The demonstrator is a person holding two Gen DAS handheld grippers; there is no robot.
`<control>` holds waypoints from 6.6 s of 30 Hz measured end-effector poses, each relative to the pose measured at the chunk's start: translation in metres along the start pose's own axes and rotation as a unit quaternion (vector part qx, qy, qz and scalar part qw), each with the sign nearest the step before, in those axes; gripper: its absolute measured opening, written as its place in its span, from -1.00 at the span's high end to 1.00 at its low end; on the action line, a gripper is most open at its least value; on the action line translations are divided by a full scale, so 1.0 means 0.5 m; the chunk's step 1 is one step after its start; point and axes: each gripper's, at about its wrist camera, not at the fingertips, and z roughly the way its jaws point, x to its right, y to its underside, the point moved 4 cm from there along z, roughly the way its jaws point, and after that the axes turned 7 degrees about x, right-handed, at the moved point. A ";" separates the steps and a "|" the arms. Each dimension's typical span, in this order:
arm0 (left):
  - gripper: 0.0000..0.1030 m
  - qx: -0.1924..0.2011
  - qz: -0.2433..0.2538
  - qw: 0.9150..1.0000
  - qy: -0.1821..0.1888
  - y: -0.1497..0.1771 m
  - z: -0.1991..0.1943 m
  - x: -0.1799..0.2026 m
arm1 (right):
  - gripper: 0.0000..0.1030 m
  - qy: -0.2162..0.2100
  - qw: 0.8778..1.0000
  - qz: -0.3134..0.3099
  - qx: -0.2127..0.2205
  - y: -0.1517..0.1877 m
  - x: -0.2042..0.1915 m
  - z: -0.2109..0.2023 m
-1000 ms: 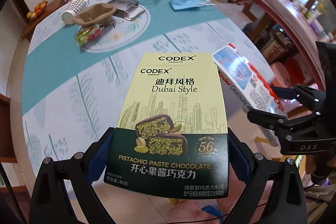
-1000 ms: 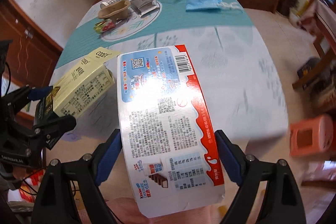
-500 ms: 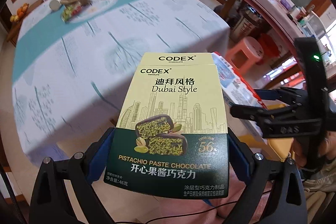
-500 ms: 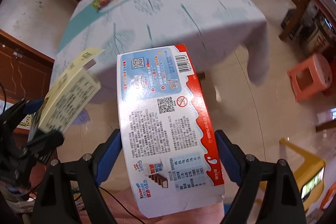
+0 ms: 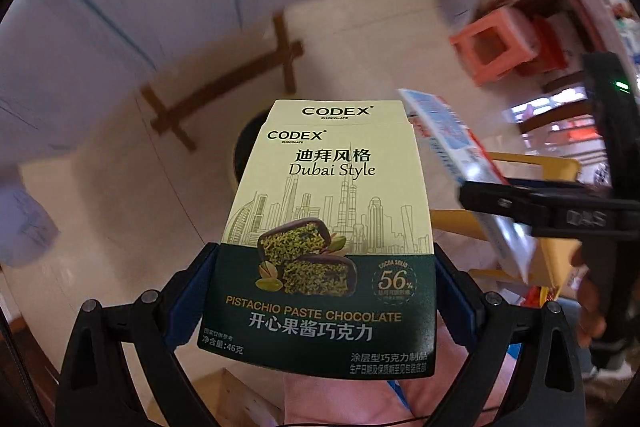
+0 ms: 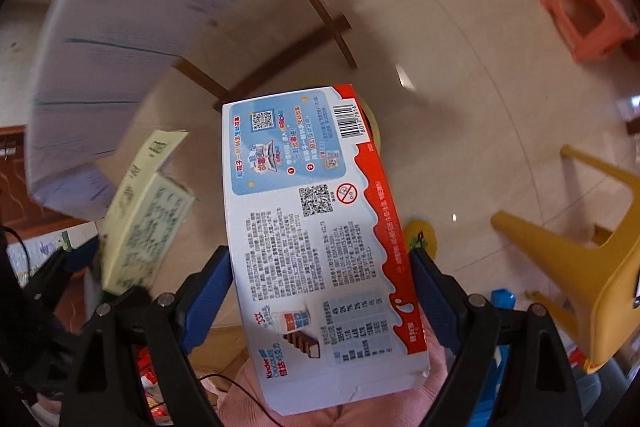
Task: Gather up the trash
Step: 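Lower both boxes over the black bin and open both tools to drop them, then raise both tools back over the table toward the paper cup holder, then grasp the brown paper cup holder with the right tool while the left tool grasps the green snack wrapper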
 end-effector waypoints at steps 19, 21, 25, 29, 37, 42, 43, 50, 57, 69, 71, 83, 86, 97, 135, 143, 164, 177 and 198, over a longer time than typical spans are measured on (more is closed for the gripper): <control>-0.90 -0.053 -0.029 0.997 -0.049 -0.014 0.316 -0.058 | -0.71 -0.001 0.997 0.044 -0.061 -0.037 0.083 0.281; -0.91 -0.048 -0.021 0.997 -0.054 -0.013 0.310 -0.060 | -0.71 -0.003 0.997 0.045 -0.062 -0.042 0.078 0.290; -0.91 -0.038 -0.017 0.997 -0.066 -0.020 0.302 -0.083 | -0.71 -0.003 0.997 0.046 -0.066 -0.045 0.069 0.295; -0.91 -0.020 -0.030 0.997 -0.063 -0.018 0.267 -0.100 | -0.72 0.001 0.996 0.053 -0.075 -0.052 0.052 0.311; -0.91 -0.010 -0.059 0.996 -0.067 0.015 0.235 -0.166 | -0.73 0.010 0.992 0.058 -0.111 -0.062 0.005 0.351; -0.91 -0.004 -0.084 0.994 -0.069 0.030 0.215 -0.199 | -0.75 0.013 0.989 0.055 -0.134 -0.072 -0.032 0.373; -0.91 -0.003 -0.088 0.994 -0.069 0.032 0.215 -0.203 | -0.75 0.013 0.989 0.056 -0.134 -0.076 -0.039 0.375; -0.91 0.010 -0.101 0.993 -0.068 0.031 0.202 -0.224 | -0.75 0.001 0.995 0.062 -0.079 -0.111 -0.064 0.364; -0.91 0.013 -0.103 0.992 -0.070 0.027 0.198 -0.228 | -0.75 0.009 0.995 0.062 -0.072 -0.112 -0.066 0.359; -0.91 0.041 -0.091 0.992 -0.072 -0.006 0.090 -0.188 | -0.75 0.014 0.999 -0.011 -0.039 -0.094 -0.111 0.232; -0.91 0.048 -0.092 0.992 -0.072 -0.013 0.053 -0.173 | -0.75 0.012 0.999 -0.018 -0.031 -0.093 -0.118 0.193; -0.91 0.123 -0.102 0.984 -0.078 -0.060 -0.227 -0.083 | -0.75 -0.004 0.993 -0.107 0.045 -0.082 -0.177 -0.102; -0.91 0.146 -0.110 0.980 -0.078 -0.068 -0.296 -0.061 | -0.75 -0.010 0.989 -0.134 0.069 -0.077 -0.188 -0.177; -0.91 0.188 -0.124 0.969 -0.106 -0.062 -0.476 0.006 | -0.75 -0.038 0.972 -0.190 0.130 -0.057 -0.200 -0.373; -0.33 0.253 -0.090 0.957 -0.113 -0.554 -0.704 -0.435 | -0.19 -0.095 0.959 -0.147 0.224 -0.481 -0.578 -0.465; -0.33 0.211 -0.019 0.972 -0.098 -0.715 -0.628 -0.590 | -0.19 -0.116 0.976 -0.059 0.176 -0.657 -0.732 -0.301; -0.33 0.105 0.108 0.987 0.064 -0.809 -0.424 -0.536 | 0.79 -0.099 0.978 0.109 0.145 -0.763 -0.668 -0.153; -0.33 0.026 0.224 0.969 0.104 -0.782 -0.323 -0.446 | 0.79 -0.069 0.955 0.217 0.188 -0.672 -0.471 -0.220; 0.15 -0.035 0.335 0.941 0.018 -0.770 -0.246 -0.384 | 0.79 -0.093 0.945 0.256 0.183 -0.610 -0.412 -0.209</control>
